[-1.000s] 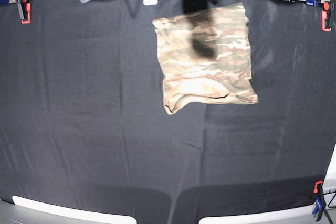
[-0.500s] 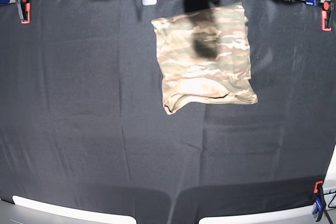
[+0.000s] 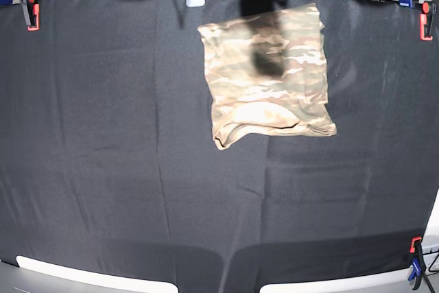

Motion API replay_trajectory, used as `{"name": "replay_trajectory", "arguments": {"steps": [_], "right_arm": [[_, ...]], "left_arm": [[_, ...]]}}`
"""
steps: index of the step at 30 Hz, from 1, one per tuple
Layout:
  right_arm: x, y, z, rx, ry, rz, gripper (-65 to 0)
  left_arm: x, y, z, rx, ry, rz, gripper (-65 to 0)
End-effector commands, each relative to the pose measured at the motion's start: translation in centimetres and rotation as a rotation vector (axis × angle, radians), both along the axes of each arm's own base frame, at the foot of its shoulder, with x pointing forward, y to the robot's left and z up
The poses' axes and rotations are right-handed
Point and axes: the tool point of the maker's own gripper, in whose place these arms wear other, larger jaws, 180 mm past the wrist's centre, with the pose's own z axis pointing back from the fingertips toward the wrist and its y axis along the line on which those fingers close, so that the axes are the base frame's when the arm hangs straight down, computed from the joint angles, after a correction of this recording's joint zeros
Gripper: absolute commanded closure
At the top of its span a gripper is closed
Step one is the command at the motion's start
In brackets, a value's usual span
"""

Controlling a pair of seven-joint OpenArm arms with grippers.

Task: Layout the t-shirt on the table in an organized manner, then fold the t-shirt properly

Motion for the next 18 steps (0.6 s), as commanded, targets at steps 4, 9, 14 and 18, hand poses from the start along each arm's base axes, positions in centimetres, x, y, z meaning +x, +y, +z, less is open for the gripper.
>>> {"name": "replay_trajectory", "arguments": {"steps": [4,9,14,18], "right_arm": [[0.30,-1.30,-0.19,-0.048,-0.008,-0.013,0.0],[0.34,-1.67,-0.33,-0.071,-0.008,-0.019,0.0],[0.32,-1.68,-0.34,-0.072,-0.008,-0.019,0.0],[0.35,-1.67,-0.34,-0.072,-0.009,-0.019,0.0]], "left_arm": [[-0.28,0.00,0.12,-0.006,-0.002,0.006,-15.7],[-0.28,-0.02,0.12,-0.007,-0.002,0.006,-15.7],[-0.22,0.00,0.12,-0.006,-0.004,0.006,-15.7],[-0.10,-0.02,0.12,-0.006,-0.006,0.006,-15.7]]}}
